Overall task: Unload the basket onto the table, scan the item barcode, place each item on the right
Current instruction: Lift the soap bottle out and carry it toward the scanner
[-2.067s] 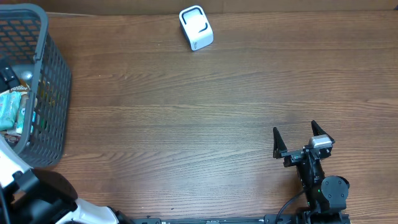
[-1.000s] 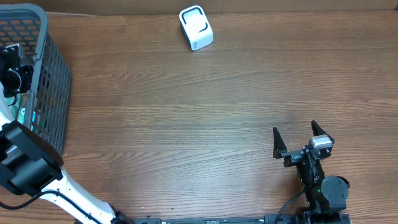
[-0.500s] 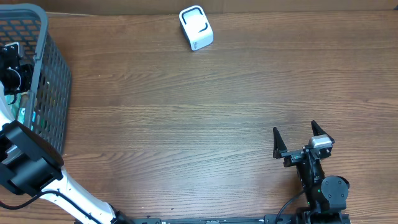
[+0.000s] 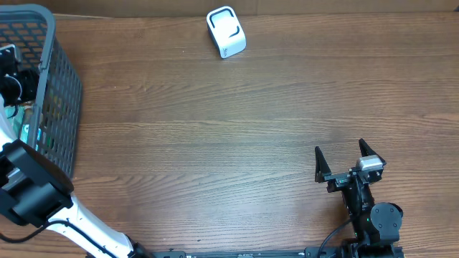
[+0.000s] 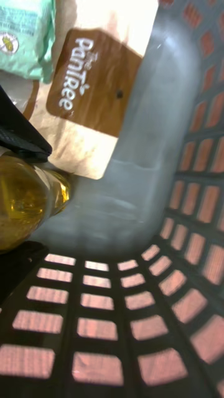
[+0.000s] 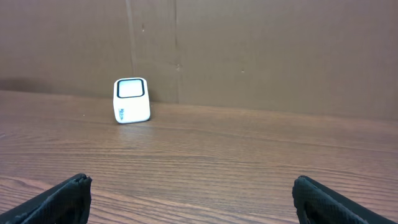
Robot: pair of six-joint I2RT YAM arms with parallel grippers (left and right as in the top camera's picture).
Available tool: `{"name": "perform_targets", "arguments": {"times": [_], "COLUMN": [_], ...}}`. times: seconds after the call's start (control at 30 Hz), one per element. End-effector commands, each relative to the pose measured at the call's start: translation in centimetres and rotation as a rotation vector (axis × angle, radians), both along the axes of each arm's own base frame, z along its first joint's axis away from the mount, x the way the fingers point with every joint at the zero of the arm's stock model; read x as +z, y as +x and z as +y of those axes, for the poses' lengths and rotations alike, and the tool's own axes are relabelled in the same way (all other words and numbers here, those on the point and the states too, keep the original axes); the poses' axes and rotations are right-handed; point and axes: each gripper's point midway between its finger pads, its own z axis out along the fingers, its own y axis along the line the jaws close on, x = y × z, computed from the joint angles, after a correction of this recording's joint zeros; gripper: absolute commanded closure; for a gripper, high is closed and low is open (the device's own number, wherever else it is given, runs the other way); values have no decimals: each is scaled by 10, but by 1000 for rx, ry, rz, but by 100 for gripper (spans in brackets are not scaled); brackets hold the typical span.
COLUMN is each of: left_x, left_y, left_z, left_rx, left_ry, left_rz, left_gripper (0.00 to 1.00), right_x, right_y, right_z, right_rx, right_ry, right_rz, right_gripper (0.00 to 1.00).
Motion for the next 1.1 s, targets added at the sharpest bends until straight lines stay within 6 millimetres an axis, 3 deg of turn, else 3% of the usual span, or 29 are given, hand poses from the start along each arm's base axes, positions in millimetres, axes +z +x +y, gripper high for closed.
{"name": "perform_targets", "arguments": {"times": [0.0,0.07,0.1,0.17,0.2,0.23,0.3,0.4,0.5,0.57,0.67,0.77,0.83,0.97,1.07], "left_x": [113,150,186,233,261,276,335,380,408,416,412,393,373,351,326], "left_y": [8,6,3,-6,-14,-19,-41,-68,-89,-99,-102,-95,-82,-67,-55], "left_z": [-2,-3,-6,-13,-19,-23,-40,-62,-96,-122,-152,-186,-223,-261,-304], "left_rx": [65,90,108,134,150,157,170,183,122,55,-24,-90,-174,-206,-238], "left_ry": [82,110,140,167,179,188,232,242,178,91,2,-85,-127,-126,-109], "left_rz": [-228,-307,-386,-487,-548,-584,-723,-835,-913,-938,-919,-843,-768,-680,-589], "left_gripper": [59,60,60,60,60,60,60,61,61,61,62,64,67,69,72], "right_x": [-3,-3,-3,-3,-3,-3,-3,-3,-3,-3,-3,-3,-3,-3,-3], "right_y": [0,0,0,0,0,0,0,0,0,0,0,0,0,0,0], "right_z": [-1,-1,-1,-1,-1,-1,-1,-1,-1,-1,-1,-1,-1,-1,-1], "right_rx": [-4,-4,-4,-4,-4,-4,-4,-4,-4,-4,-4,-4,-4,-4,-4], "right_ry": [3,3,3,3,3,3,3,3,3,3,3,3,3,3,3], "right_rz": [0,0,0,0,0,0,0,0,0,0,0,0,0,0,0], "right_gripper": [0,0,0,0,0,0,0,0,0,0,0,0,0,0,0]}}
